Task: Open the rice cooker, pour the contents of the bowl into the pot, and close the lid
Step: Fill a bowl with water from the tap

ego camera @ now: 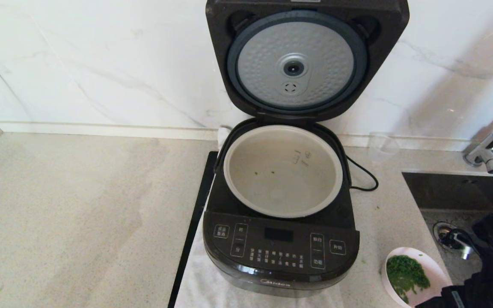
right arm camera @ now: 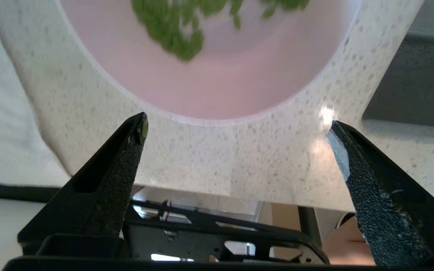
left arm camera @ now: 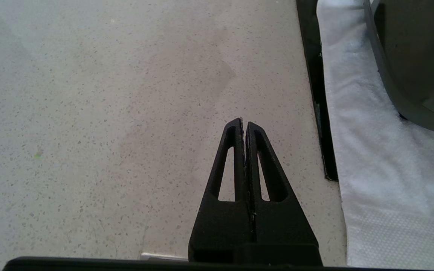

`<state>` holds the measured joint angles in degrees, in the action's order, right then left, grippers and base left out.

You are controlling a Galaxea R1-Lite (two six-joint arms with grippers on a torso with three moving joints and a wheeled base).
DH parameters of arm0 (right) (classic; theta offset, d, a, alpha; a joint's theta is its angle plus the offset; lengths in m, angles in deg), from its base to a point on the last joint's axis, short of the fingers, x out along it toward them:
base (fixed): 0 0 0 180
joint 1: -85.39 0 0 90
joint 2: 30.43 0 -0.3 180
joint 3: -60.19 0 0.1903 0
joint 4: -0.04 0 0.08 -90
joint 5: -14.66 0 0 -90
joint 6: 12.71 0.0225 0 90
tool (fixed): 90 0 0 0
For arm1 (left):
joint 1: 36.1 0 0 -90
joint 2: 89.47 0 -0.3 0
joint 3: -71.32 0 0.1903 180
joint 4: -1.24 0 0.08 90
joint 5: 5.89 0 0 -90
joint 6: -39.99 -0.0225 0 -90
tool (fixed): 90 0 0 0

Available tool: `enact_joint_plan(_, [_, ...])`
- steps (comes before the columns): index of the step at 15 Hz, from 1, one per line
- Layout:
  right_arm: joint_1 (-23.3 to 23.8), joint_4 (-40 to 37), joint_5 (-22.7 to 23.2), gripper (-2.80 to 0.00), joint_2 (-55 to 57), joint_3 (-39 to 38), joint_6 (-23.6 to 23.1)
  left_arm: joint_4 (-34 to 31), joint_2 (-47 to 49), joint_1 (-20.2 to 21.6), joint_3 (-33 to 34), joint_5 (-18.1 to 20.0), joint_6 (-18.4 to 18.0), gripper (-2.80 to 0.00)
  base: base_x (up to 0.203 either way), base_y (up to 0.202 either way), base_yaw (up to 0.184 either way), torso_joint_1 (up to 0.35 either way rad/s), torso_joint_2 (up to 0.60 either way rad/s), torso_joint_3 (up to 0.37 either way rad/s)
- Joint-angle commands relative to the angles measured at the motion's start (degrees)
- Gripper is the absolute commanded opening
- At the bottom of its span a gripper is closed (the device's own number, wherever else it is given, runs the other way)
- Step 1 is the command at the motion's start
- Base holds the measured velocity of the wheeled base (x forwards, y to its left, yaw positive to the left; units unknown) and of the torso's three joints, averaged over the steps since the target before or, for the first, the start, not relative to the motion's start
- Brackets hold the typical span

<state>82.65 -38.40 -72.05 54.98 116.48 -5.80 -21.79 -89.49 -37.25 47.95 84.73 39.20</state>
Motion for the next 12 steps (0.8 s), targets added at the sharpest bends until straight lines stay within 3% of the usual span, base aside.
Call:
enact_joint_plan(1, [1.85, -0.05, -0.31, 0.00, 2.74, 2.13, 0.12, 0.02, -0.06, 0.08, 0.09, -0.01, 0.00, -2.80, 0.000, 0.000, 0.000, 0.000, 0.00, 0.000])
enact_joint_plan(4, [4.00, 0.04, -2.98, 0.00, 4.92, 5.24, 0.20, 0.02, -0.06, 0.00, 0.09, -0.01, 0.00, -2.80, 0.000, 0.000, 0.000, 0.000, 0.00, 0.000])
enact_joint_plan(12, [4.69, 0.40, -2.92, 0.00, 9.32, 10.01, 1.75, 0.02, -0.06, 0.00, 0.09, -0.01, 0.00, -2.80, 0.000, 0.000, 0.000, 0.000, 0.00, 0.000])
